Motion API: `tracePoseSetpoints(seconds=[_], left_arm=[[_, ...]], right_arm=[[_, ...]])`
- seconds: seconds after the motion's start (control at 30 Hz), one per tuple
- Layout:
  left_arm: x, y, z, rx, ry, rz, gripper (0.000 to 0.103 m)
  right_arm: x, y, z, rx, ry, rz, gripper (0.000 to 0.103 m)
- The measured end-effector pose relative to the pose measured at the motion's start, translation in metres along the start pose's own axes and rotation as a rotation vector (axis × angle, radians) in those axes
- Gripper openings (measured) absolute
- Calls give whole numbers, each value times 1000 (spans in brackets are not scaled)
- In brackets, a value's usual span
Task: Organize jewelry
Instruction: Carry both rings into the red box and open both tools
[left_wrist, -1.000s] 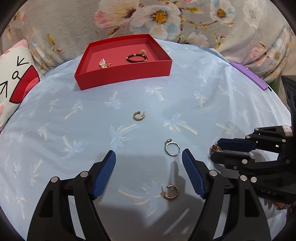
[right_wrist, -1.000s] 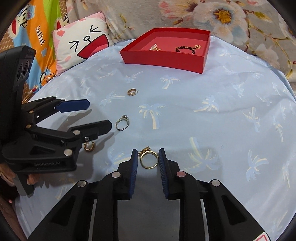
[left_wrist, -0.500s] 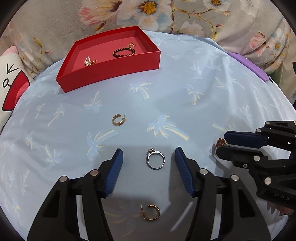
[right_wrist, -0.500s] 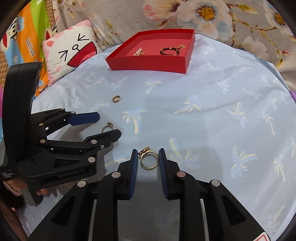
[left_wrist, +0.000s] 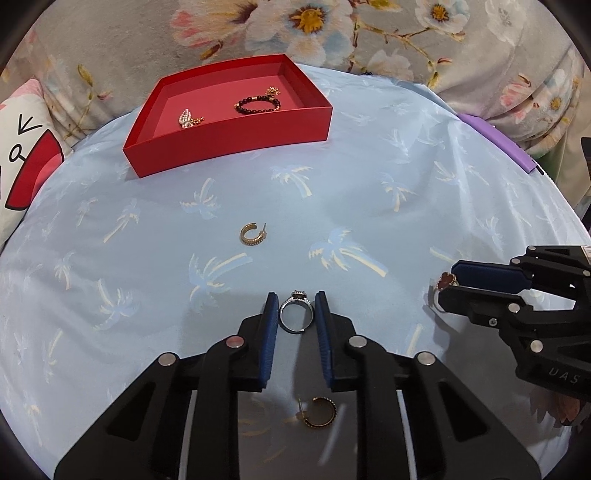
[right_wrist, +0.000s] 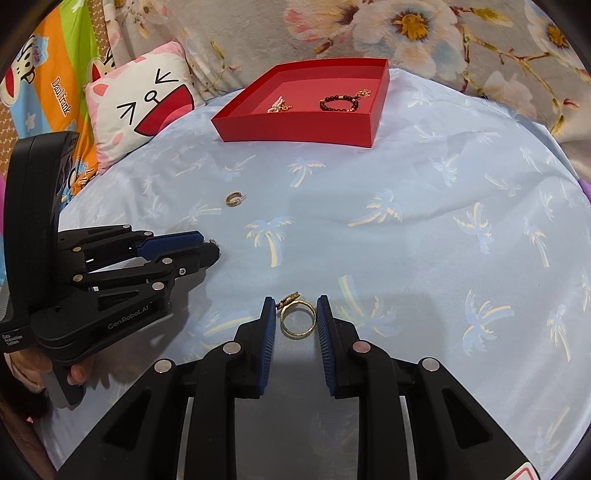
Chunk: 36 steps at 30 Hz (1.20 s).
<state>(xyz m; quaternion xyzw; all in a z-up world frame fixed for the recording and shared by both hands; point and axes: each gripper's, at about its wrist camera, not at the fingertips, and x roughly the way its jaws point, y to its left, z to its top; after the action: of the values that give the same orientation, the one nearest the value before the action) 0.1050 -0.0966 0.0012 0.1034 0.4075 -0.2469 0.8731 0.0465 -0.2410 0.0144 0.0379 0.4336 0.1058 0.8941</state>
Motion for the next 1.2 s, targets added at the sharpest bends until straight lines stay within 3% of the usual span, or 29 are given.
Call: tracePoseSetpoints(seconds=[0.47, 1.2], left_arm=[[-12, 15, 7, -27, -17, -7, 19], [-3, 67, 54, -62, -81, 133, 19]], right_arm=[[-6, 5, 11, -10, -25, 6, 21], [19, 13, 89, -54, -76, 17, 21]])
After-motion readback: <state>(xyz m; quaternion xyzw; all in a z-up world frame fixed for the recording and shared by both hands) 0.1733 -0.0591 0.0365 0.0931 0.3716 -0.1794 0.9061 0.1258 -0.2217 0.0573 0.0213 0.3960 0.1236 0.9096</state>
